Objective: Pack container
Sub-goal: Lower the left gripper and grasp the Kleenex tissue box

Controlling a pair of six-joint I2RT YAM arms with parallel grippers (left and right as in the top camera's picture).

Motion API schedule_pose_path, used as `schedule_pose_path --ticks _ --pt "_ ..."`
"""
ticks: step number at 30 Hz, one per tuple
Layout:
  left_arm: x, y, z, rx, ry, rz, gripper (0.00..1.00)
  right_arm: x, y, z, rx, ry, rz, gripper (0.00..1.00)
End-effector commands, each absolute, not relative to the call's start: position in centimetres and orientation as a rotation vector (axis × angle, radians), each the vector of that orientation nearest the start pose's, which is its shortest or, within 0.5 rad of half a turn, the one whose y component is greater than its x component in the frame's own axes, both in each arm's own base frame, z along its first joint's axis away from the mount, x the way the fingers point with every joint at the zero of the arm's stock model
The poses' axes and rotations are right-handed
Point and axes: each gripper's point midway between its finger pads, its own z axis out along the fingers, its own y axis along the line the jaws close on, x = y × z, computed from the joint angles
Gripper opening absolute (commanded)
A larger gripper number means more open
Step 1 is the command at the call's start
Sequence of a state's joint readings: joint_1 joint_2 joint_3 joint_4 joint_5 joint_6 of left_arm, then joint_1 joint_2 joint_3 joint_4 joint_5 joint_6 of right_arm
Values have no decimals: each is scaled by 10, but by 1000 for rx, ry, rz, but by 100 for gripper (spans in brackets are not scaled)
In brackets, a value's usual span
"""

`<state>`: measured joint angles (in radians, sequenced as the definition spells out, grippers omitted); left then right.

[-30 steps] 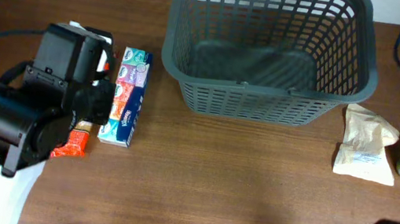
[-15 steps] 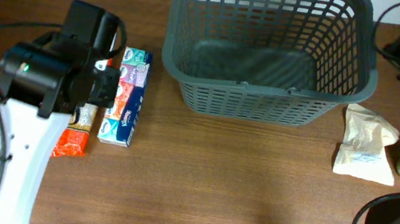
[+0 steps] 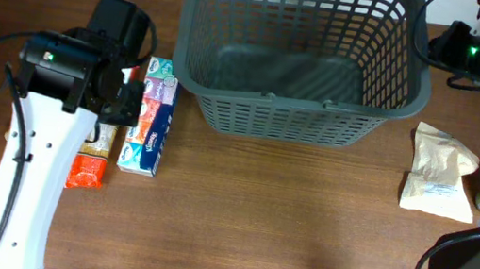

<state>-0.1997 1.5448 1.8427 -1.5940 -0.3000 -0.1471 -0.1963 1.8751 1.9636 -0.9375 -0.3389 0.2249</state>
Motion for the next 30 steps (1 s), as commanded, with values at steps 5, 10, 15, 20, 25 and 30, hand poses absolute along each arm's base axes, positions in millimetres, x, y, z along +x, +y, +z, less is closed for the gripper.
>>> schedule_pose_path --ticks 5,10,15,20,25,30 --pt "295 31 277 -190 2814 383 23 497 -38 282 320 2338 446 4" --pt "301 21 244 -10 2900 124 33 477 -78 304 412 2290 400 4" --pt "298 -7 186 242 2991 -185 53 442 -135 335 587 2189 338 26" --pt "311 -10 151 253 2993 -214 77 407 -181 359 719 2083 377 99" --pt "328 -12 126 327 2967 -229 100 393 -204 355 794 2073 357 99" --pt "341 -12 78 325 3059 -263 100 393 -204 355 795 2072 356 99"
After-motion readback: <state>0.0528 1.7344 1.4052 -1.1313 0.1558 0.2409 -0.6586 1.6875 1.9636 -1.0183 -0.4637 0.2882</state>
